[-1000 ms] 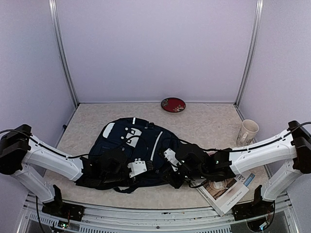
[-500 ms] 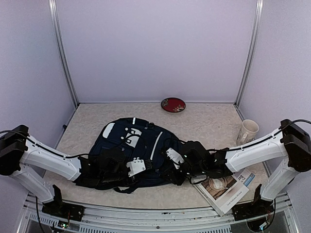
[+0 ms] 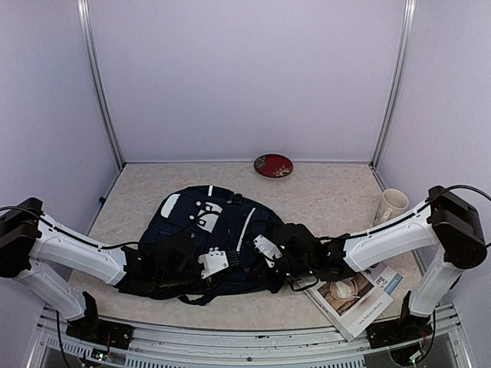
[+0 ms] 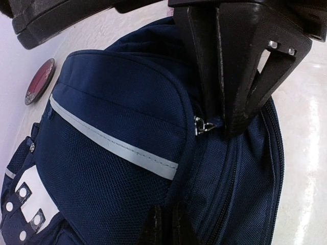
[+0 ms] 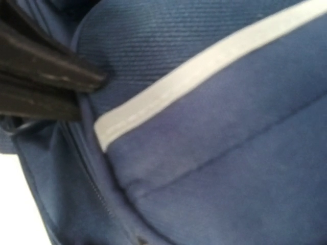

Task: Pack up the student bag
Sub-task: Grab the largest pocket of the student bag, then unzip the largest pocket of the student bag.

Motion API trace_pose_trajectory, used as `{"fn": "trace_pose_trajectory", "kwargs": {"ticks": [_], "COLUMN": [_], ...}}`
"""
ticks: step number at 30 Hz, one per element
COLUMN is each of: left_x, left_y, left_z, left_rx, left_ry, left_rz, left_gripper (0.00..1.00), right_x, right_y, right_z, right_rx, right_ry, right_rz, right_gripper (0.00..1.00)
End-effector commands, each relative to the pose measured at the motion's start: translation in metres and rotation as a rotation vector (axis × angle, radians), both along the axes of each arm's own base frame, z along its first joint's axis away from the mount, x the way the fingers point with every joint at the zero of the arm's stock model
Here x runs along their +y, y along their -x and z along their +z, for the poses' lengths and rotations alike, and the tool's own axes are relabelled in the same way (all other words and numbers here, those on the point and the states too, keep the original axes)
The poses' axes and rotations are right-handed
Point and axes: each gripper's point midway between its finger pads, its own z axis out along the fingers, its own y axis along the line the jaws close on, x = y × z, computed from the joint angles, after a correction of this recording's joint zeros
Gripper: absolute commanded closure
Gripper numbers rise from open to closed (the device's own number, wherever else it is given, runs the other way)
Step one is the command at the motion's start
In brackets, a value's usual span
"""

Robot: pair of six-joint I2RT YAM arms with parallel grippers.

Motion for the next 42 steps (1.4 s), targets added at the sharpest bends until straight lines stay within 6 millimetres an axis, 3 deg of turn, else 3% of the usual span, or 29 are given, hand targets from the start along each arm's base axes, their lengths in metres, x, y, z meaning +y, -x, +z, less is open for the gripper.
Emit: {"fn": "trace_pose_trajectory", "kwargs": {"ticks": [1, 4, 9, 22, 24, 31, 42], "left_x": [-0.009, -0.006, -0.004, -0.003, -0.002, -0.005, -0.009], "left_y": [0.004, 0.003, 0.001, 0.001, 0.001, 0.011, 0.035], "left_z": [0.024, 0.024, 0.021, 0.016, 0.014, 0.008, 0.006], "left_rx": [-0.001, -0.010, -0.020, -0.021, -0.023, -0.022, -0.027], "left_ry": [0.099, 0.094, 0.077, 0.051, 0.040, 0.001, 0.001], "left_rz": [-0.020, -0.013, -0.008, 0.000, 0.000, -0.046, -0.165], "left_gripper": [1.00, 1.00, 1.00, 1.00, 1.00, 1.00, 1.00], "right_x": [-0.002, -0.011, -0.030, -0.044, -0.055, -0.115, -0.121], "right_y": [-0.016, -0.018, -0.018, -0.011, -0.015, -0.070, -0.175], "right_z": [0.001, 0.007, 0.015, 0.016, 0.015, 0.018, 0.046], "right_rx": [-0.037, -0.055, -0.068, -0.013, -0.004, -0.026, -0.220], "right_ry": [0.016, 0.019, 0.046, 0.119, 0.144, 0.240, 0.366], "right_rz": [-0.081, -0.106, -0.154, -0.127, -0.146, -0.315, -0.366], "right_gripper": [0.90, 1.00, 1.00, 1.00, 1.00, 1.00, 1.00]}}
